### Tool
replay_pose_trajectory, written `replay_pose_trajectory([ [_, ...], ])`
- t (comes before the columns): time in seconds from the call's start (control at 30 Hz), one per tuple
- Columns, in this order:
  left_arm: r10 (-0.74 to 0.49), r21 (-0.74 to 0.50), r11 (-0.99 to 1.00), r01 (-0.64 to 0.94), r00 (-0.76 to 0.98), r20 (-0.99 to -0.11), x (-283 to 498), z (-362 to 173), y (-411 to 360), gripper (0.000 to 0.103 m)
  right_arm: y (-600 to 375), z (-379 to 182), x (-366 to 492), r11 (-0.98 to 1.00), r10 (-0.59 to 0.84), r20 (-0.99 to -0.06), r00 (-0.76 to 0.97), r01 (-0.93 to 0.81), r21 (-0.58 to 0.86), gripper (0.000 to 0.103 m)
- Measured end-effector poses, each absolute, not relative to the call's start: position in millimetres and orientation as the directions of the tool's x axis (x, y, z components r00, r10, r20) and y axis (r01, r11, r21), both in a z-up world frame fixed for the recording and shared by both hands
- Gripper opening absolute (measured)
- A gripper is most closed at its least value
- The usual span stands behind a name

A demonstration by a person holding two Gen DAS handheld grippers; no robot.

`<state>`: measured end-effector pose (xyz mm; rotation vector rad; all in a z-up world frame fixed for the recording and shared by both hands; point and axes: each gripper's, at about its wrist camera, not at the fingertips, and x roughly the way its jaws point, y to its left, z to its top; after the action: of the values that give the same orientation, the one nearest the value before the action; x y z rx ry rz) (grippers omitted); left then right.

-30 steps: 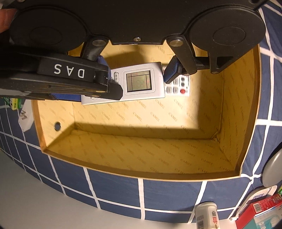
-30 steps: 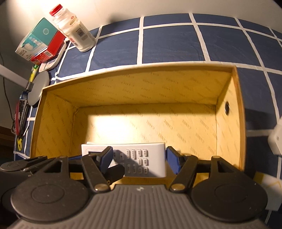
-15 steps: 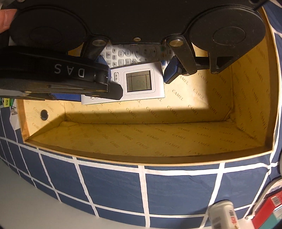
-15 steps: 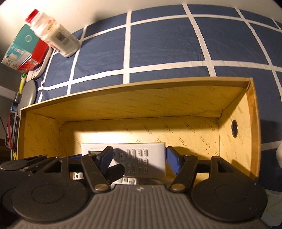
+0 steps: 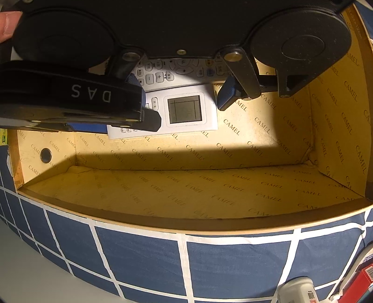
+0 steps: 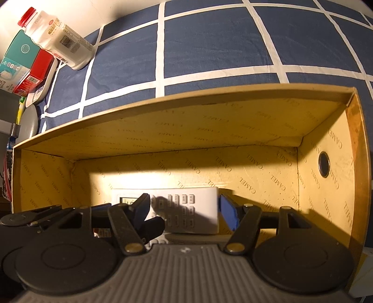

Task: Organize objects
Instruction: 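Lower the LCD remote into the box beside the TV remote and open both grippers, then lift both grippers out of the box toward the DARLIE toothpaste box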

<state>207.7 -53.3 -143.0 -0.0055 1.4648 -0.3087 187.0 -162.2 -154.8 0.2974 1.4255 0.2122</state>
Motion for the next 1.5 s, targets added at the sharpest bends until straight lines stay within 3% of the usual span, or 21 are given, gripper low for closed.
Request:
replay_pose_trajectory([
  [0.6,-0.191,-0.164,0.971,0.173,0.15,-0.97,178,-98,-53,0.083,-173,-114,162,0.939,0.333,-0.917,0.219,0.012,0.343,0.069],
  [1.03,-0.176,-0.136,0.973,0.189,0.219,-0.96,125,-56,-61,0.089,-195,-66,113,0.941,0.32,-0.892,0.318,0.003,0.338,0.088],
  [1.17,-0.178,-0.13,0.971,0.2,0.246,-0.953,106,-45,-67,0.097,-208,-53,94,0.943,0.311,-0.885,0.346,0.007,0.334,0.094],
  [1.5,-0.194,-0.126,0.961,0.246,0.275,-0.942,58,-25,-86,0.098,-246,-27,44,0.945,0.274,-0.872,0.407,0.053,0.322,0.103],
])
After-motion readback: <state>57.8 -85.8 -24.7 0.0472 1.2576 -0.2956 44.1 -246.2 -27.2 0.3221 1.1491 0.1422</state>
